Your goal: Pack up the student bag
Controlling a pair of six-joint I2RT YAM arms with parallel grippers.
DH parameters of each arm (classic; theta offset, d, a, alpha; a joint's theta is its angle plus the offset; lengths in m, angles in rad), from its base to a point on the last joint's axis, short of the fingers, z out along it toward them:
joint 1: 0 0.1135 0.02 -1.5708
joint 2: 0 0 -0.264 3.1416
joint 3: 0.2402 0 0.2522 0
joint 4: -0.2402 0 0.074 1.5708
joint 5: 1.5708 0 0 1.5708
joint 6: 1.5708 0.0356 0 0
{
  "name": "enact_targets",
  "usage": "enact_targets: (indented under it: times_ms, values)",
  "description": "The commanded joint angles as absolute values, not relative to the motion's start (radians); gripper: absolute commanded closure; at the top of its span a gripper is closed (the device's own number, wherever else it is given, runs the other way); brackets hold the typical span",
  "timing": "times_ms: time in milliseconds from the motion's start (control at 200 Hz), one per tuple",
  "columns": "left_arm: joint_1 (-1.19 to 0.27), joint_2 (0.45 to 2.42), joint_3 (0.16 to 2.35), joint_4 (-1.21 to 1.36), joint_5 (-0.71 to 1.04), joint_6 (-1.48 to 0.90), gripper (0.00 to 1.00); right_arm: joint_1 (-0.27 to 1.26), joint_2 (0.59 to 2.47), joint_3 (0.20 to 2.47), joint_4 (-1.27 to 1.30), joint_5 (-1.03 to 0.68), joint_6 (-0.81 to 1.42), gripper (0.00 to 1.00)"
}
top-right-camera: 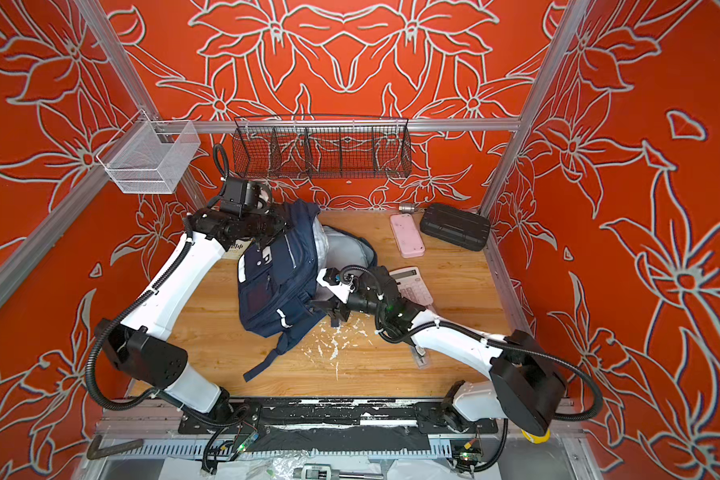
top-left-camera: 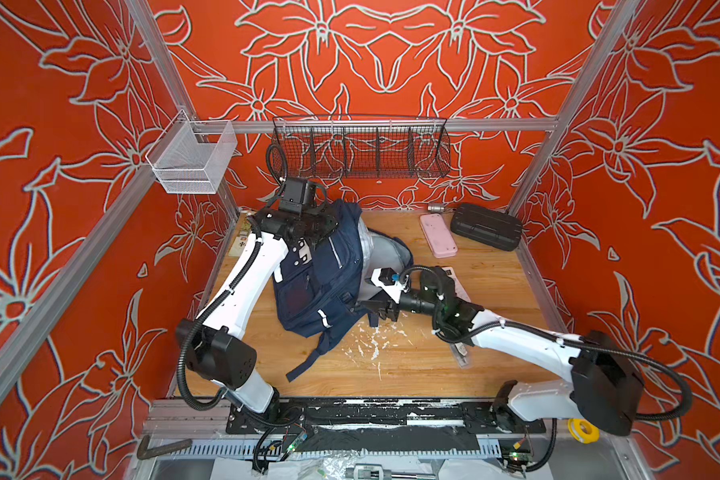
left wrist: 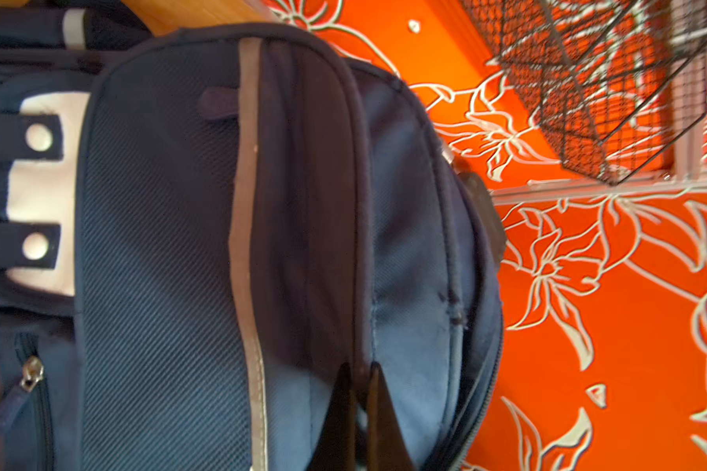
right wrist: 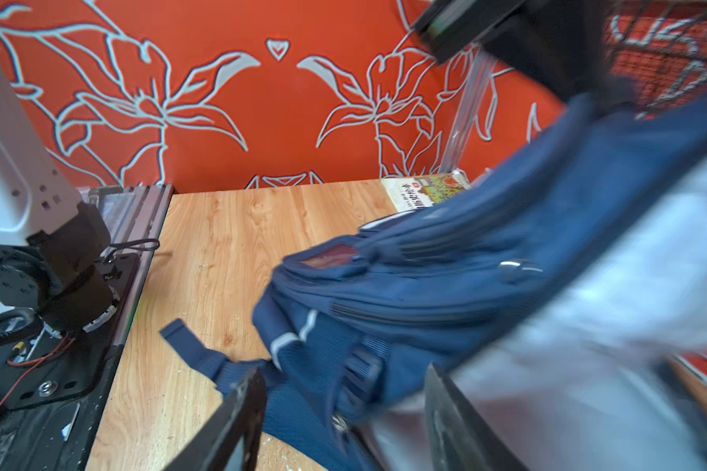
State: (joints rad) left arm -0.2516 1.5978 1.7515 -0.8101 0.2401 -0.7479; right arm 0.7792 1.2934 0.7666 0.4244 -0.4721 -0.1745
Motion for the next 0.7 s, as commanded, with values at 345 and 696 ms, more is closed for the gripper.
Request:
enact_targets:
  times_ms: [345, 696]
  values:
    - [-0.293, 1.585, 1.572, -0.807, 0.489, -0.569, 1.0, 0.518, 1.161, 0.877, 0.071, -0.342, -0.043, 0.35]
    - [-0.378, 1.663, 1.578, -0.839, 0.446, -0.559, 0.84, 0.428, 1.319, 1.046, 0.009, -0.28, 0.072, 0.36]
